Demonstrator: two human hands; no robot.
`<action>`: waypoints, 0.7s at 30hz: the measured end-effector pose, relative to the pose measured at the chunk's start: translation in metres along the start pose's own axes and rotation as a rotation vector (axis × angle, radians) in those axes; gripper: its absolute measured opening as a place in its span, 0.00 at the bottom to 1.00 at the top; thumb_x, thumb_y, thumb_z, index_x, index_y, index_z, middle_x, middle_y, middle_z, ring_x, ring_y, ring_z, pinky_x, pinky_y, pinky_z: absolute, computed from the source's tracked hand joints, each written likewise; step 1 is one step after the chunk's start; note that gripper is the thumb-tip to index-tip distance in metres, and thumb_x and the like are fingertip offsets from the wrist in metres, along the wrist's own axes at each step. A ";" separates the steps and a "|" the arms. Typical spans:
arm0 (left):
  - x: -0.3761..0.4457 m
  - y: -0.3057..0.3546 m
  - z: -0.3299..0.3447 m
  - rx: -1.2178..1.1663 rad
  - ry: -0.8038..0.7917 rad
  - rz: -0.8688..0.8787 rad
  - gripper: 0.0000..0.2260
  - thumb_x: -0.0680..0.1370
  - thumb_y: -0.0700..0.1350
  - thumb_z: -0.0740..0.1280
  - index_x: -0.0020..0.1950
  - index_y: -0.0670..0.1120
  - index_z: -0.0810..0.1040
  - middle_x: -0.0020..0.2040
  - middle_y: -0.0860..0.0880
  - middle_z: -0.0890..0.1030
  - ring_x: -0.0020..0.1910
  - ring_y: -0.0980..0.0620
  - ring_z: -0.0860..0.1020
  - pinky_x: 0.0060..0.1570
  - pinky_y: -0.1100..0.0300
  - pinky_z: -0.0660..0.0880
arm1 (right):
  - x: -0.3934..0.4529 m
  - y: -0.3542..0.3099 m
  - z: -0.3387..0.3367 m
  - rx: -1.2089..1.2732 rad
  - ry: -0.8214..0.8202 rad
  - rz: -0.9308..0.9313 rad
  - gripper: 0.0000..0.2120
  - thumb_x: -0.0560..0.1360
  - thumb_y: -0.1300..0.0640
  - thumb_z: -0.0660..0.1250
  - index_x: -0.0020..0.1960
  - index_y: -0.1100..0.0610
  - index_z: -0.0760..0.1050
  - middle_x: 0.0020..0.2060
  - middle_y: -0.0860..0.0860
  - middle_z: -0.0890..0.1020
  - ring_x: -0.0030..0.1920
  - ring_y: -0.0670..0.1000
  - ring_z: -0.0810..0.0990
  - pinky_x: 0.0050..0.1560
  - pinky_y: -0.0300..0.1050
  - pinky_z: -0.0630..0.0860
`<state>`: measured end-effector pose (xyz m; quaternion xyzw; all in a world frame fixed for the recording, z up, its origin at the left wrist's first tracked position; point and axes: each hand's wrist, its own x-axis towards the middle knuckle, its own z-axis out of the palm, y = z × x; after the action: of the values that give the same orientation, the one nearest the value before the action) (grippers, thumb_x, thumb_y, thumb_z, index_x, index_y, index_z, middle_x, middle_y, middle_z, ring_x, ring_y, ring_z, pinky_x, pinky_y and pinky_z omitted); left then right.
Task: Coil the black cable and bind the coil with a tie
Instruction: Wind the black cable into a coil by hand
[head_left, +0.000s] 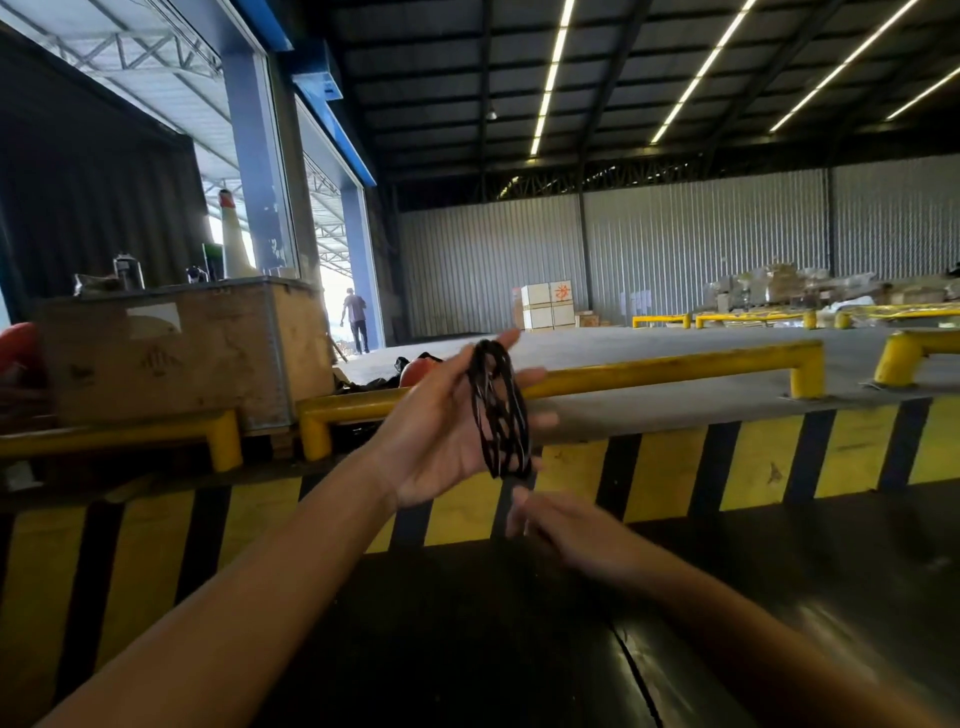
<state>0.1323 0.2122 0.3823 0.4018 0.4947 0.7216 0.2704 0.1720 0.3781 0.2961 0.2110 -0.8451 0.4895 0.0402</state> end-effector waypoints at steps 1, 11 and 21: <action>0.003 0.003 -0.002 0.017 0.072 0.055 0.19 0.79 0.57 0.55 0.69 0.58 0.71 0.68 0.44 0.72 0.61 0.39 0.76 0.52 0.36 0.75 | -0.003 0.001 0.008 -0.075 -0.102 0.006 0.15 0.80 0.48 0.51 0.44 0.48 0.74 0.37 0.44 0.75 0.36 0.37 0.75 0.40 0.36 0.72; -0.008 -0.027 -0.032 1.147 0.300 -0.270 0.16 0.80 0.59 0.53 0.60 0.55 0.73 0.54 0.47 0.78 0.52 0.48 0.77 0.54 0.50 0.72 | 0.001 -0.031 -0.055 -0.584 0.092 -0.248 0.08 0.77 0.52 0.61 0.44 0.52 0.77 0.35 0.46 0.77 0.37 0.43 0.76 0.39 0.38 0.69; -0.006 -0.017 0.007 0.105 -0.187 -0.270 0.23 0.79 0.57 0.54 0.73 0.54 0.65 0.68 0.44 0.73 0.65 0.37 0.71 0.59 0.37 0.71 | 0.011 0.007 -0.033 -0.298 0.282 -0.248 0.07 0.77 0.56 0.60 0.51 0.55 0.76 0.47 0.53 0.80 0.48 0.50 0.79 0.50 0.51 0.77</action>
<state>0.1415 0.2175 0.3657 0.4104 0.5539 0.6115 0.3884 0.1543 0.4052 0.3102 0.2344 -0.8617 0.3752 0.2483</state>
